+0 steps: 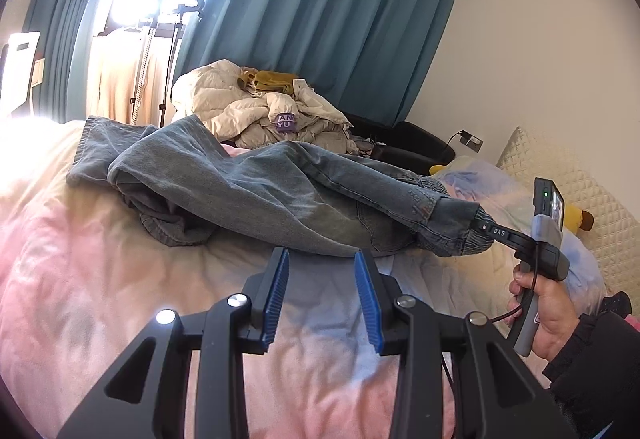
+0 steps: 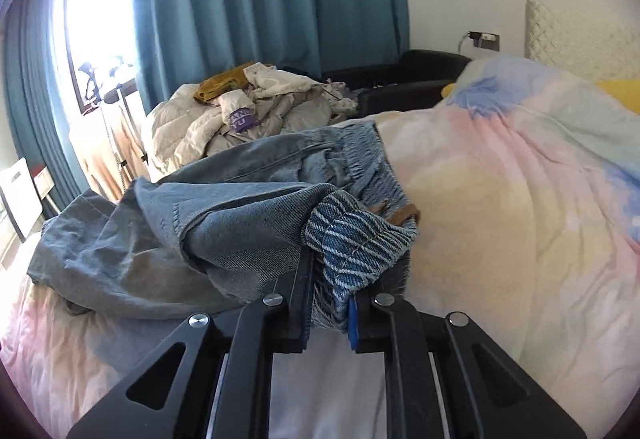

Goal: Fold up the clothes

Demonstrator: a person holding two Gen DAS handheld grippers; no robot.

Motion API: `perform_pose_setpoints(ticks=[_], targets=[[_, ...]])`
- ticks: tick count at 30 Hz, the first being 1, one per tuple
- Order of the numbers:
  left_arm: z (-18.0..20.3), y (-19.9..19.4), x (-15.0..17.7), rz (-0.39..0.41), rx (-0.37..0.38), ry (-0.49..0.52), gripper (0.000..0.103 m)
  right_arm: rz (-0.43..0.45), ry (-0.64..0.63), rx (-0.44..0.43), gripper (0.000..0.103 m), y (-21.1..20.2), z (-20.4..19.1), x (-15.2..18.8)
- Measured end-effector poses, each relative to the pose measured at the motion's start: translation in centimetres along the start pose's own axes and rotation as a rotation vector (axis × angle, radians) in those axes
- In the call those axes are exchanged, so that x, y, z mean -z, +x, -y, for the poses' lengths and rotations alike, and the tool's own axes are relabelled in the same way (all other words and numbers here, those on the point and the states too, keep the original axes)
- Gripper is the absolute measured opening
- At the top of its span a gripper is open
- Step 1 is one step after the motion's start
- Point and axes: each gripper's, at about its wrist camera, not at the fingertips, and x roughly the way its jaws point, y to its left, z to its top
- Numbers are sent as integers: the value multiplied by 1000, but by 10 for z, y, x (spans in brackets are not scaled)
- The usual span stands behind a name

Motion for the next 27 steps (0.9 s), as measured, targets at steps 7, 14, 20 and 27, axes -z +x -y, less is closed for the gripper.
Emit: perform_pose_setpoints(ticks=[7, 14, 20, 27], targets=[[-1, -9, -3, 12, 1, -15, 35, -251, 185, 112, 17, 46, 69, 28], [-11, -12, -6, -17, -36, -43, 35, -307, 240, 118, 39, 45, 73, 31], [-20, -15, -5, -40, -55, -72, 35, -181, 164, 205, 54, 1, 53, 20], [-32, -18, -10, -39, -80, -101, 35, -5, -73, -38, 61, -17, -35, 9]])
